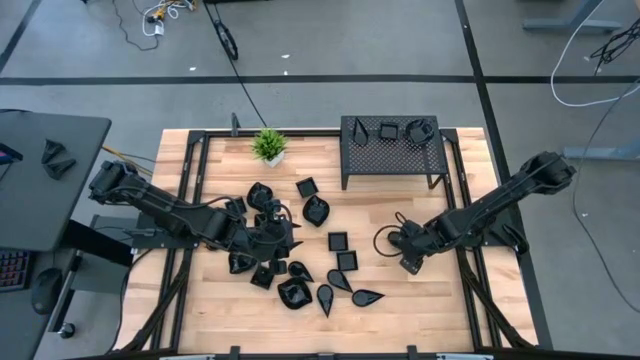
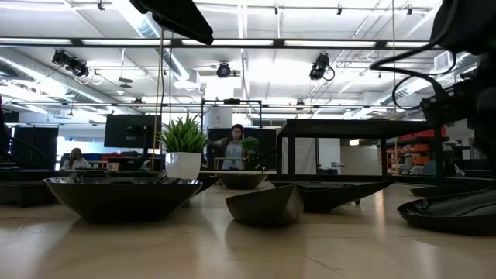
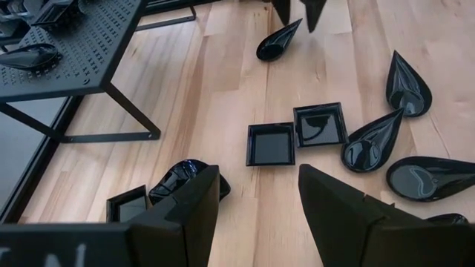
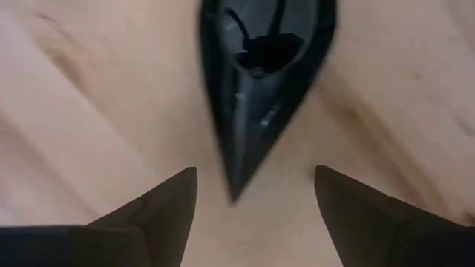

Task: Pick & Place Mini shaped plates
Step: Stack the black drop-shaped plate on top of the black drop-shaped plate on the shelf

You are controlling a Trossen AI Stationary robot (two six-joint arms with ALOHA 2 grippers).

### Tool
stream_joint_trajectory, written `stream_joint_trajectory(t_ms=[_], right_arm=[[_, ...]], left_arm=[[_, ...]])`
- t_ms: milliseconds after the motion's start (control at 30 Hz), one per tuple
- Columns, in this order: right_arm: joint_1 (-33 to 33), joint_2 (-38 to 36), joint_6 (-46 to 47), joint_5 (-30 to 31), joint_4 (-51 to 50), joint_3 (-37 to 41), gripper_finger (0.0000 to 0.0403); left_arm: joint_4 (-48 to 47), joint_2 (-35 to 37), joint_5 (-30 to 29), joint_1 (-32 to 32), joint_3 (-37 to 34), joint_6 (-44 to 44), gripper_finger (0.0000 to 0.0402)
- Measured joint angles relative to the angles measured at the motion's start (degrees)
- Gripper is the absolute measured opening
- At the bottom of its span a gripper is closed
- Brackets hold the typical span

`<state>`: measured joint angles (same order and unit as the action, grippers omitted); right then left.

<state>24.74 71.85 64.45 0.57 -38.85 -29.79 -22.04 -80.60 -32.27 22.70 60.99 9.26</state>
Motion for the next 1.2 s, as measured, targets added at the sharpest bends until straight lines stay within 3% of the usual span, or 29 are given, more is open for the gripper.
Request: stream_joint_trajectory(t_ms=[167, 433, 667, 867, 1200], right_arm=[[-3.3, 0.0, -0.9, 1.6, -3.6, 0.0, 0.0260], [-9.6, 0.0, 3.7, 10.1, -8.9, 0.1, 0.0244], [-14.0, 0.0, 6.0, 17.5, -2.8, 0.1, 0.0228], [-15.9, 0.0, -2.9, 16.5, 9.4, 0.1, 0.0223], [-14.8, -1.5, -7.6, 13.0, -2.0, -3.3, 0.0213]], left_arm=[[0.0, 0.0, 0.0, 0.0, 0.0, 0.0, 0.0192], [0.8, 0.0, 0.0, 0.0, 0.0, 0.0, 0.0192], [0.9, 0.0, 0.0, 0.0, 0.0, 0.0, 0.0192], [0.9, 0.0, 0.0, 0.0, 0.0, 0.0, 0.0192], [0.8, 0.0, 0.0, 0.0, 0.0, 0.0, 0.0192]])
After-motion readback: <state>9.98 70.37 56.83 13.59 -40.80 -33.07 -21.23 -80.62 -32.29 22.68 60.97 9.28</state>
